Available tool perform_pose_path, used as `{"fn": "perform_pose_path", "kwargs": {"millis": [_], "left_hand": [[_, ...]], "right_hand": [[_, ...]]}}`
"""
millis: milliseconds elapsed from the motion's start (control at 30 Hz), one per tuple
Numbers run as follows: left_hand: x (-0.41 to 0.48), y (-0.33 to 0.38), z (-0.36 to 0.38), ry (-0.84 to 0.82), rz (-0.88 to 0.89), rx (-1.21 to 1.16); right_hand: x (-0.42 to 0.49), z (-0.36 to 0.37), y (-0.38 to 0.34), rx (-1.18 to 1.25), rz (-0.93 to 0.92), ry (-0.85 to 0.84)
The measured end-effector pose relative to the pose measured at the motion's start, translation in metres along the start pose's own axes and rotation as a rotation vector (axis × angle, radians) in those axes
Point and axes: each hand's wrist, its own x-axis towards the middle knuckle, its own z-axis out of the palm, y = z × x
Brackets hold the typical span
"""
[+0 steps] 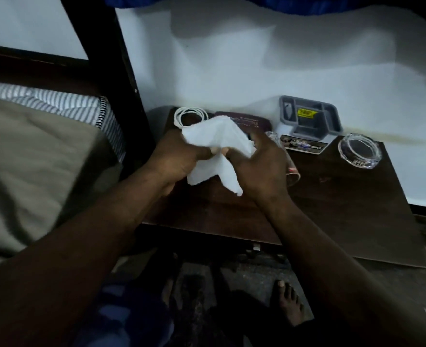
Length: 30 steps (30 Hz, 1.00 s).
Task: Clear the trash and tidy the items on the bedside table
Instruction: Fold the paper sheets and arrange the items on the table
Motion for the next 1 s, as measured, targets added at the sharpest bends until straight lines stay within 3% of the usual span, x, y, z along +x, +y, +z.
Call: {"fn": "perform_pose_path", "kwargs": {"millis": [100,300,433,567,833,1000], "left_hand": [[0.005,-0.008,-0.002,0.073,-0.051,0.047],[0.006,0.003,0.0,0.174,0.055,0.12],[-0.001,0.001,0.007,0.084,0.009,0.139],[-0.002,0.004,0.011,0.165,0.037,0.176],[-0.011,0.036,0.042,0.15,0.2,0.027],[-0.013,0.048,0.06,0.127,0.24,-0.055]], "right_hand": [[0.0,0.008,0.002,-0.019,0.034,-0.006],[0.007,0.003,-0.002,-0.041,-0.015,0.12],[0.006,-0.002,0.002,-0.068,-0.001,0.03],[0.008,-0.009,0.004,-0.074,0.017,0.022],[0.015,-0.044,0.002,0.217,0.14,0.147],[0.02,-0.067,0.013,0.47,0.173,0.116]]}}
